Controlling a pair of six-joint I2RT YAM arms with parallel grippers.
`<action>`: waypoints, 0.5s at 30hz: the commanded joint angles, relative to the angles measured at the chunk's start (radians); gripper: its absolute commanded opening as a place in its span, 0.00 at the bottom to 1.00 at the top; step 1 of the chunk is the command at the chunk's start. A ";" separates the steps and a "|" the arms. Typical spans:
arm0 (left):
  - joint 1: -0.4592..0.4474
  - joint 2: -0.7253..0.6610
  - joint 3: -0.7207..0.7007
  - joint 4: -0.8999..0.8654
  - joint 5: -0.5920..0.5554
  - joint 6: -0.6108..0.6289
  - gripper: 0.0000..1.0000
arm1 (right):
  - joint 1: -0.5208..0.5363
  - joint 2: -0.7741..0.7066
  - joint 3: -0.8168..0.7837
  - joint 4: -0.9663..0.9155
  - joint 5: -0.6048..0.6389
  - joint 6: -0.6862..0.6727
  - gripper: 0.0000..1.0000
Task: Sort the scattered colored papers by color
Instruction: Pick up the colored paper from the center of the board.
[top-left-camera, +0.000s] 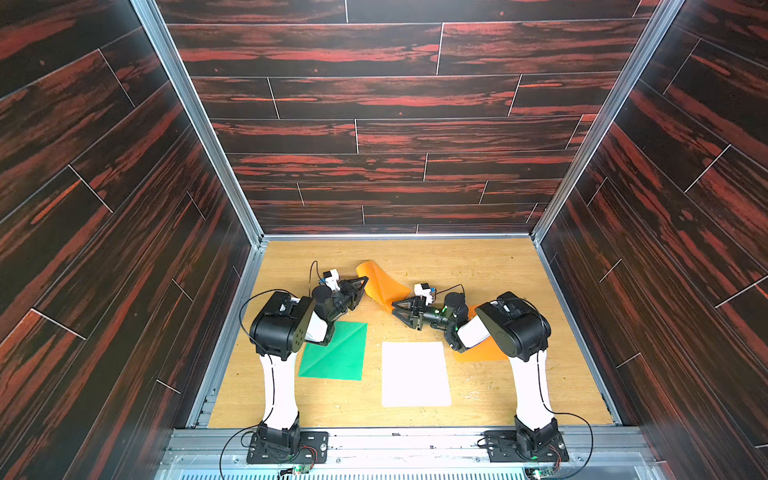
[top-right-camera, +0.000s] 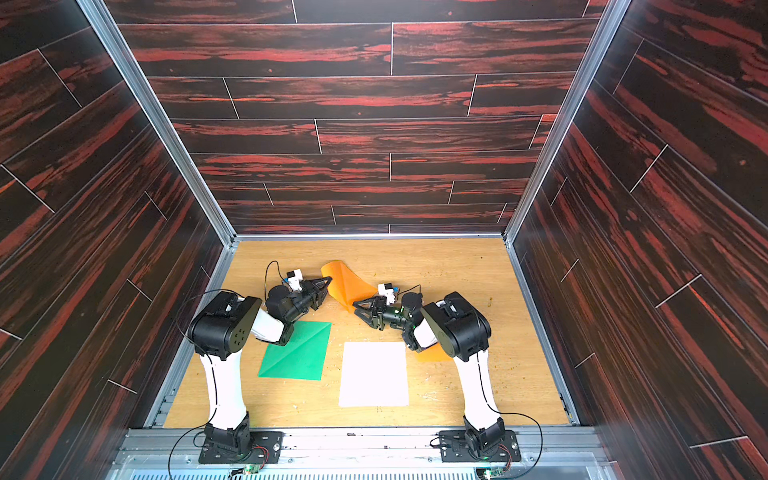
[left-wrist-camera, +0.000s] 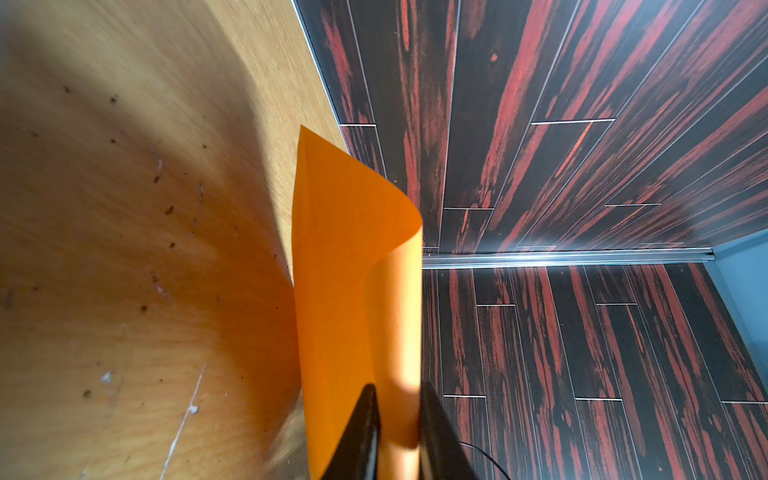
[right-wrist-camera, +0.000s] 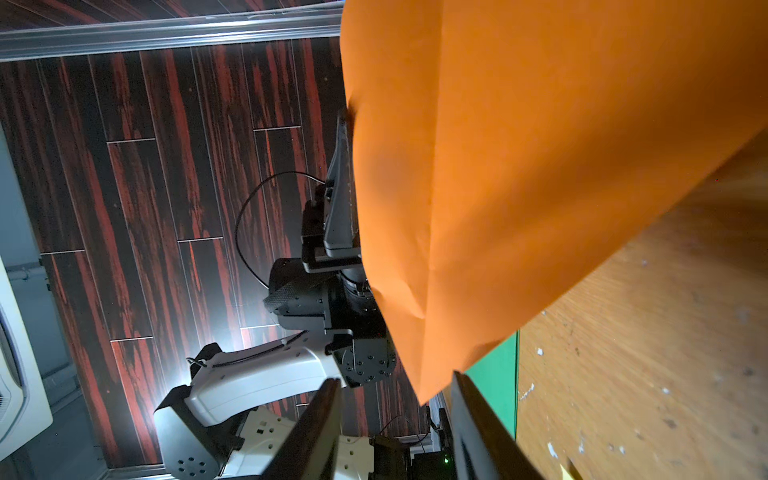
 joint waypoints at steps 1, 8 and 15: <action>-0.005 -0.042 0.017 0.028 -0.014 0.004 0.21 | 0.006 0.041 0.007 0.094 -0.007 0.073 0.47; -0.006 -0.037 0.055 0.026 -0.014 -0.011 0.21 | 0.019 0.044 -0.016 0.154 -0.002 0.106 0.46; -0.012 -0.059 0.032 0.027 -0.016 -0.006 0.21 | 0.020 0.119 0.039 0.230 0.008 0.179 0.46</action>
